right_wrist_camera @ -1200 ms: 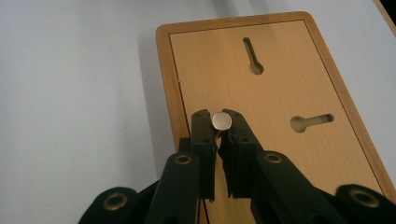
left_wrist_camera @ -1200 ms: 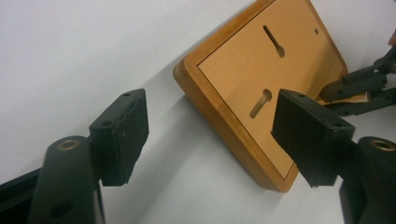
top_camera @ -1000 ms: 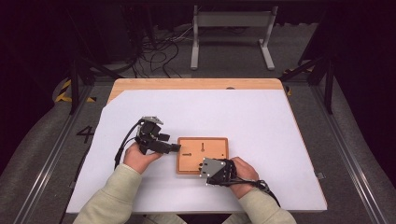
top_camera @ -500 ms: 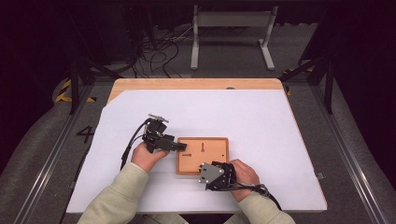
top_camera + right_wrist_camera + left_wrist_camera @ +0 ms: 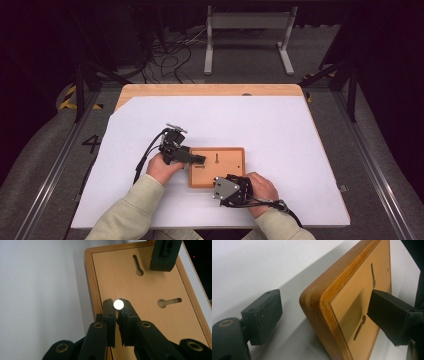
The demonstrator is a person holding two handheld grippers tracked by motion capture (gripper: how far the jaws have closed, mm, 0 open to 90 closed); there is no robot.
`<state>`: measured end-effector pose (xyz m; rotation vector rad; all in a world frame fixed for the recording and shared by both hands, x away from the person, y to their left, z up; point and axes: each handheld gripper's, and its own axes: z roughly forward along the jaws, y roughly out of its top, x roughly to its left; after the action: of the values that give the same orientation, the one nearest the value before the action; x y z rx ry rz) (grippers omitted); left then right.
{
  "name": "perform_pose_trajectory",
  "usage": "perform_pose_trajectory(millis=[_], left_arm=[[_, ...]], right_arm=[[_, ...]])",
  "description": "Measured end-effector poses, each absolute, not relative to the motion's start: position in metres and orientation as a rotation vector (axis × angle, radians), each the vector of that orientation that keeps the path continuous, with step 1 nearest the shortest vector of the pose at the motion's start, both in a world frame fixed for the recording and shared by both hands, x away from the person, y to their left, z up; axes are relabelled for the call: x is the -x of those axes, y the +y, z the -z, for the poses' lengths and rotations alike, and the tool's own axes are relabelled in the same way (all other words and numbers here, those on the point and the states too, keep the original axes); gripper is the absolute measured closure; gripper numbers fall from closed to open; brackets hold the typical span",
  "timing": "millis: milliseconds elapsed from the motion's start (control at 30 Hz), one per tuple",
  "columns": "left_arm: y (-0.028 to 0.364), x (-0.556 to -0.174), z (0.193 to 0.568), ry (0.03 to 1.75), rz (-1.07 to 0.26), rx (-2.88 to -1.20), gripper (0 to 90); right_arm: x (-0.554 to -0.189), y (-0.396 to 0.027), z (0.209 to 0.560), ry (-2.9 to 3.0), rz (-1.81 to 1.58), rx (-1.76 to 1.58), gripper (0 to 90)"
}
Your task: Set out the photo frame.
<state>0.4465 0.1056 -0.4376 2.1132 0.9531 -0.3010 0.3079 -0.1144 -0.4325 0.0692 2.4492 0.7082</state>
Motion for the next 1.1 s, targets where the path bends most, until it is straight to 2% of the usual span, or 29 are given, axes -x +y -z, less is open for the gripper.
perform_pose_trajectory(millis=[600, 867, 1100], left_arm=[[0.090, -0.447, 0.439, 0.885, 0.298, -2.152, 12.0], [0.079, -0.444, 0.440, 0.806, 0.319, -2.193, 16.4], [0.079, -0.444, 0.440, 0.807, 0.329, -2.190, 18.3]], right_arm=[[-0.302, -0.115, 0.435, 2.423, -0.700, -0.058, 84.6], [-0.300, -0.116, 0.435, 2.418, -0.701, -0.066, 84.5], [-0.301, -0.116, 0.435, 2.420, -0.704, -0.064, 84.4]])
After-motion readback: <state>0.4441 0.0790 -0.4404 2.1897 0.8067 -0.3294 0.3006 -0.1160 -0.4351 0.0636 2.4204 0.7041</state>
